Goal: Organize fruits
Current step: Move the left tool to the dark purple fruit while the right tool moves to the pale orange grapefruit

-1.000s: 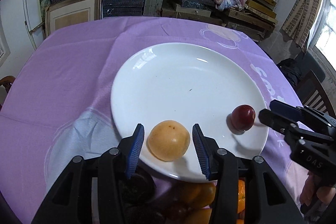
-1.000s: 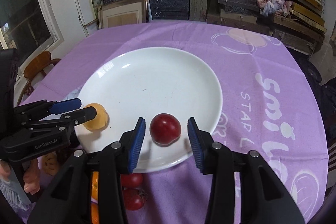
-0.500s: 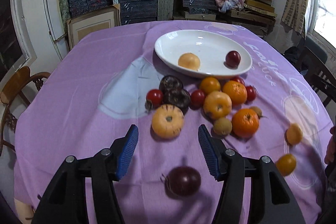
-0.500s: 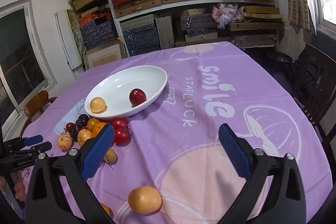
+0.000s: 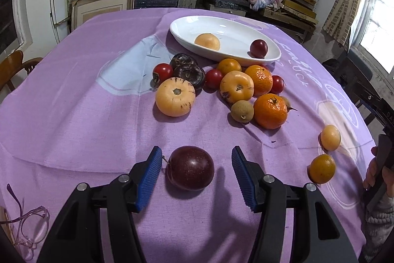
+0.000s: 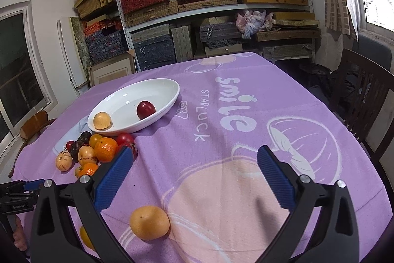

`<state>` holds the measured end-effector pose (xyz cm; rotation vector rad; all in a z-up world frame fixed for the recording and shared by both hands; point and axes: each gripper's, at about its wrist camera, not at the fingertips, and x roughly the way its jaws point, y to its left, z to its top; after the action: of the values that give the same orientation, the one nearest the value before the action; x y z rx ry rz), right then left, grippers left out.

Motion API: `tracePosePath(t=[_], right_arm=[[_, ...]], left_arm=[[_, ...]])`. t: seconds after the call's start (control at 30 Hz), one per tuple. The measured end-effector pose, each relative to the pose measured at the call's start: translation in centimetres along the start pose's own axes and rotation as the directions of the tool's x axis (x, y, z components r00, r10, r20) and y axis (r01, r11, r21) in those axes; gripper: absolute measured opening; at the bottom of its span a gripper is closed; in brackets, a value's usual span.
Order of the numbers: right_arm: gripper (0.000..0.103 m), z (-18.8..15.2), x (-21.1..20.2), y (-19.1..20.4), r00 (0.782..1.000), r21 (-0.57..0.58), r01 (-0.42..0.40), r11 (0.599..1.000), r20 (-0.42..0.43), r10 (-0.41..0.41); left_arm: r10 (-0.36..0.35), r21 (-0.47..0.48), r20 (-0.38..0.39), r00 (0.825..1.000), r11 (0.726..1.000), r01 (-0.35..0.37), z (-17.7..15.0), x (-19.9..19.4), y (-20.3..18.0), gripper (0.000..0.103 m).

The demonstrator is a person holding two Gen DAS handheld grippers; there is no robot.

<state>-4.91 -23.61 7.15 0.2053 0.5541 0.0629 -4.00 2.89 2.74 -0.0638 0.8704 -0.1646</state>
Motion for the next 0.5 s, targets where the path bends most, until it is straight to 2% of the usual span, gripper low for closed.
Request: tracePosePath(t=[0.5], right_arm=[[0.099,0.02,0.27,-0.47,1.000,0.017,-0.013,1.000,-0.012,0.013]], left_arm=[[0.004,0.000,-0.003,1.000,1.000,-0.004,-0.81,0.29,0.41,0.058]])
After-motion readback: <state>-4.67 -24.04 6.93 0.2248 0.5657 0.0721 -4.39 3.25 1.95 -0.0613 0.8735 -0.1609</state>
